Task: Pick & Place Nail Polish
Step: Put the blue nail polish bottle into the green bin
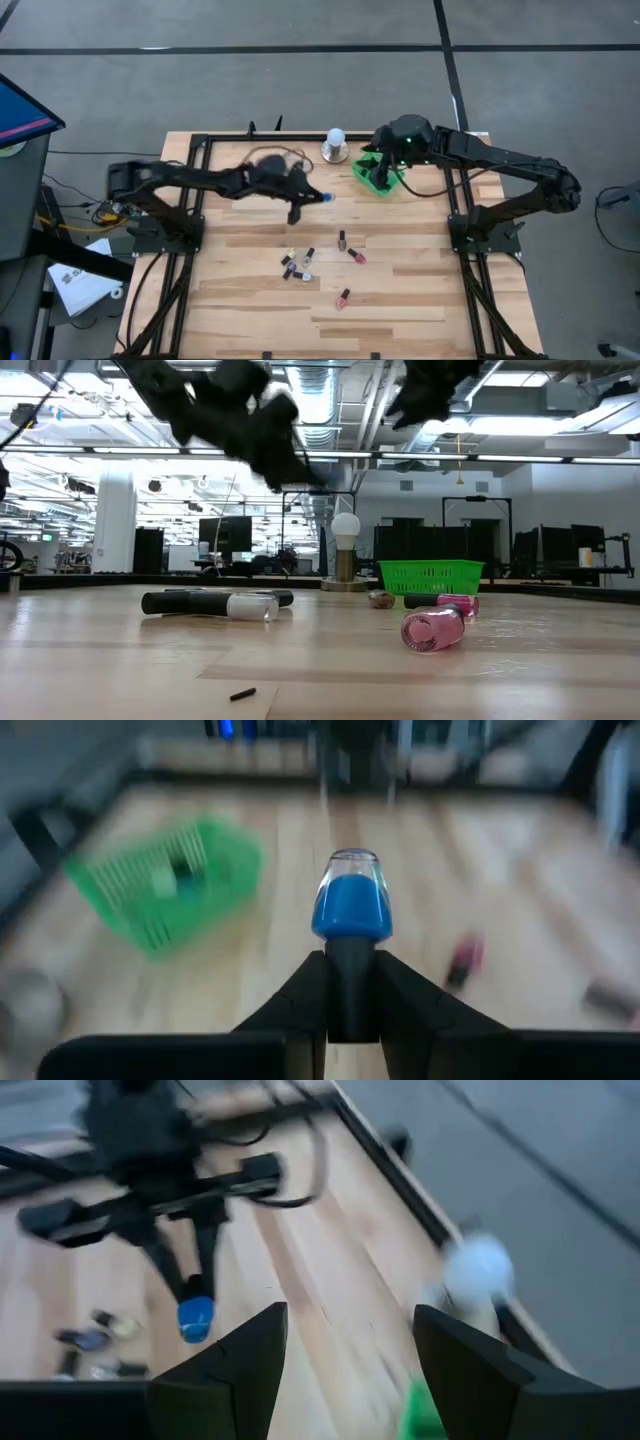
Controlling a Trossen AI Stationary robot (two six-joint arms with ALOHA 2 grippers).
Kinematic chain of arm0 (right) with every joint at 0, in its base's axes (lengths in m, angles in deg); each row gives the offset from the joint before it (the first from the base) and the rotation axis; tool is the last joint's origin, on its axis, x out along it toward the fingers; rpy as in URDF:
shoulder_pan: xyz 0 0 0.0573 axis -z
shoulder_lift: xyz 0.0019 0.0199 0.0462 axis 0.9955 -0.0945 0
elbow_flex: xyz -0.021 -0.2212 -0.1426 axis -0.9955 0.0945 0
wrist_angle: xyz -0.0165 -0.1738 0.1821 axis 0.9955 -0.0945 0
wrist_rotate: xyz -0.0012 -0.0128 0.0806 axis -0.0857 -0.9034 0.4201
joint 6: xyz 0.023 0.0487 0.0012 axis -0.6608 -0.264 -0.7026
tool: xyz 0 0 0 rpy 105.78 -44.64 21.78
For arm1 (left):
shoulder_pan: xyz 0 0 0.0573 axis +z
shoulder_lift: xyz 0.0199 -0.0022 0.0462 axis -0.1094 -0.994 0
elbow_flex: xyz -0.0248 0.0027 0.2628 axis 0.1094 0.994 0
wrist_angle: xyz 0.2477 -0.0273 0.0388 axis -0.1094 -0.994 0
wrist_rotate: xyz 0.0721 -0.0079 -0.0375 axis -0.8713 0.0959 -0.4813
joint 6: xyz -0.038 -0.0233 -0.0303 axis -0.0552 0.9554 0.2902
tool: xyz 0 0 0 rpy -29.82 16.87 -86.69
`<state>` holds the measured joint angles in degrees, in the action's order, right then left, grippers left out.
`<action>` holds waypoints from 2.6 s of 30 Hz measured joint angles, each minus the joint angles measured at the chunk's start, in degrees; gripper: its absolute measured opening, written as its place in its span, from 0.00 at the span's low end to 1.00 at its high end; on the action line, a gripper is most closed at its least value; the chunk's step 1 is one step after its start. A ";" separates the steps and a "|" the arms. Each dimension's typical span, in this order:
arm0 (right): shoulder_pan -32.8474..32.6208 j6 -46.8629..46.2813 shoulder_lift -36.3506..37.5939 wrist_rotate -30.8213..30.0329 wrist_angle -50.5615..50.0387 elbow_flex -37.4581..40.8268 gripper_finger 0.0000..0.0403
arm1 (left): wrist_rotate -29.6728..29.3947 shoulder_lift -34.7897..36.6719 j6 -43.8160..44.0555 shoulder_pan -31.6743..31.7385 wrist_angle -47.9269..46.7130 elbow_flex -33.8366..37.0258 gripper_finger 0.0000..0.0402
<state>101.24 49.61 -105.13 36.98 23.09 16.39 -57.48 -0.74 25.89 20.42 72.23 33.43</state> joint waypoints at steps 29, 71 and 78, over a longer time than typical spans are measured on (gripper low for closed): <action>-11.47 29.79 0.00 16.07 22.42 0.00 0.52 | 12.97 16.40 40.30 -2.24 8.50 -0.11 0.14; -10.84 33.85 -19.10 26.35 10.31 -18.34 0.32 | 16.86 16.09 43.82 -2.52 8.64 -0.09 0.14; -10.86 34.09 -19.17 25.79 9.90 -18.32 0.19 | 17.12 16.09 44.08 -2.52 8.40 -0.09 0.14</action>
<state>90.38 83.70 -124.30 62.76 32.99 -1.93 -40.36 15.35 69.96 17.90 80.63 33.34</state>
